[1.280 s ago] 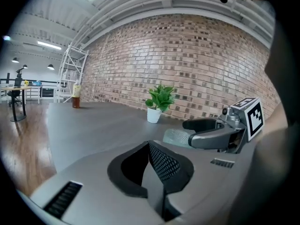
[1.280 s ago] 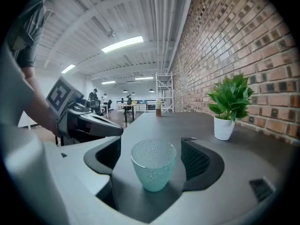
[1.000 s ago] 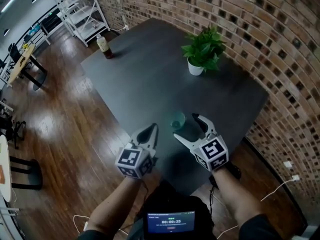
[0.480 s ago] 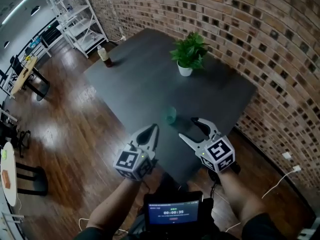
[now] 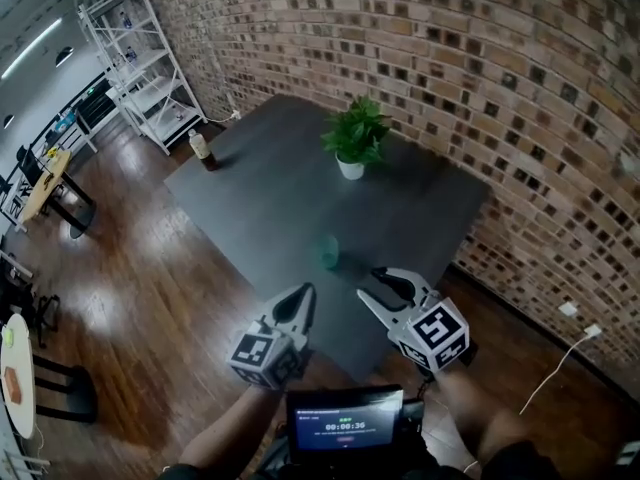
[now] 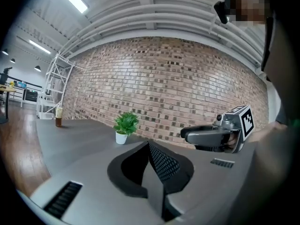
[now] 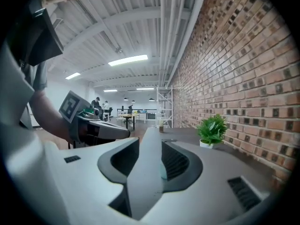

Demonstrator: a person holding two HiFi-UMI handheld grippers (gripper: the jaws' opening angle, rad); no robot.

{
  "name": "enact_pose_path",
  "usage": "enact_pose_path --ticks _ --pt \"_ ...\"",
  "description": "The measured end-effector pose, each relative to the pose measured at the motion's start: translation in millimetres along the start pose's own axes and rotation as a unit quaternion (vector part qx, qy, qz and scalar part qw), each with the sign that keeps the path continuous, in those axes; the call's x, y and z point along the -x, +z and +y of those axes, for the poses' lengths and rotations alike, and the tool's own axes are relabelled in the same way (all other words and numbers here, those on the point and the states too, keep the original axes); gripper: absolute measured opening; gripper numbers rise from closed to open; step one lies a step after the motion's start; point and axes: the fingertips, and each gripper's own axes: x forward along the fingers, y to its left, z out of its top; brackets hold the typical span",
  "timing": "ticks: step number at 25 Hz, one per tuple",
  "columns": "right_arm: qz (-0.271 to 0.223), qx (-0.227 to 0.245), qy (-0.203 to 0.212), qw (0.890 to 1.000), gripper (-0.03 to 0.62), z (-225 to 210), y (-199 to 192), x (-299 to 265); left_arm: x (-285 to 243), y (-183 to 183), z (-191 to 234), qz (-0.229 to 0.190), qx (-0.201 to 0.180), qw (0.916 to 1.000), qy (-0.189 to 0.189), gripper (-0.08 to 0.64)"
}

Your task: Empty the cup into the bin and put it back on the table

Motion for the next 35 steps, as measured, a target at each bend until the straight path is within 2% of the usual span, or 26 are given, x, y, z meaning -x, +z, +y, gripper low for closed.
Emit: enact_pose_path --ticks 1,4,6,11,12,22,30,35 --pt "-0.006 0.000 -0.003 1.000 0.130 2 5 3 3 1 -1 -0.004 0.005 1.0000 -0.002 0.002" --pt "-0.025 -0.005 -0.006 1.000 0.120 13 16 12 14 3 -3 -0.009 0.005 0.9999 -0.012 0.002" --pt "-0.033 -0.003 -0.014 0.999 0.039 20 21 18 20 5 -2 -0.008 0.000 0.9998 -0.016 0.002" --pt "-0.033 -0.002 -0.038 0.999 0.034 27 26 21 34 16 9 -0.016 0.000 0.9997 -0.016 0.002" --pt "-0.034 -0.002 -0.044 0.998 0.003 27 27 21 37 18 11 -0.018 0.001 0.9997 -0.016 0.002" --pt "-0.023 -0.013 -0.056 0.998 0.002 41 27 13 63 26 34 -0.015 0.000 0.9997 -0.022 0.002" --pt "-0.015 -0.020 -0.071 0.997 0.002 40 31 7 59 41 41 -0.023 0.003 0.9987 -0.045 0.002" --pt "-0.008 -0.015 -0.070 0.997 0.000 40 30 4 54 43 47 -0.030 0.004 0.9984 -0.047 0.002"
